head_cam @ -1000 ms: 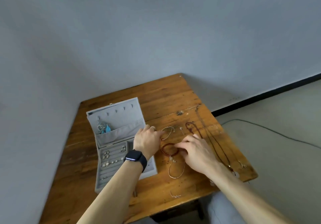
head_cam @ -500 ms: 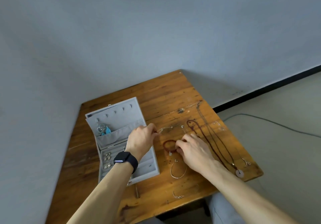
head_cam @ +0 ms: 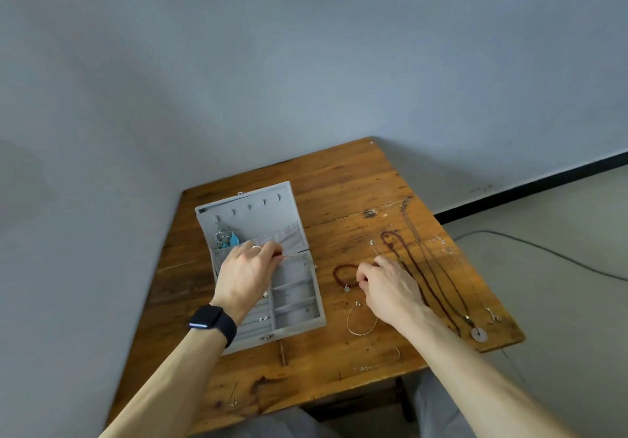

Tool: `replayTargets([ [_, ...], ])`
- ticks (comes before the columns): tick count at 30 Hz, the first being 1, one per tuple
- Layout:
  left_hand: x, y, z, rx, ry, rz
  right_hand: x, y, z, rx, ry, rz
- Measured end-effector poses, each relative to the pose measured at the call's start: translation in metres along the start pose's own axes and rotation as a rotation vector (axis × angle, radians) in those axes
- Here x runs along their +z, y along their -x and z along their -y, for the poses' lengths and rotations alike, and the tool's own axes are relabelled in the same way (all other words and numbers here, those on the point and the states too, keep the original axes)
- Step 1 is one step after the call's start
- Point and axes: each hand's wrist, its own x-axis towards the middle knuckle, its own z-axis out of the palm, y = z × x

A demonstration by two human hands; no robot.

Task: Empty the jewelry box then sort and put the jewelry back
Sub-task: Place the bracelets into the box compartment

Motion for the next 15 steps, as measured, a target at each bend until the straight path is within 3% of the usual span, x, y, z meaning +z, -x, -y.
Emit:
replayTargets([
  [15,-0.002,-0.008,0.012,0.124,-0.124,-0.035,-0.002,-0.003,0.006,0.043,0.036,0.028],
])
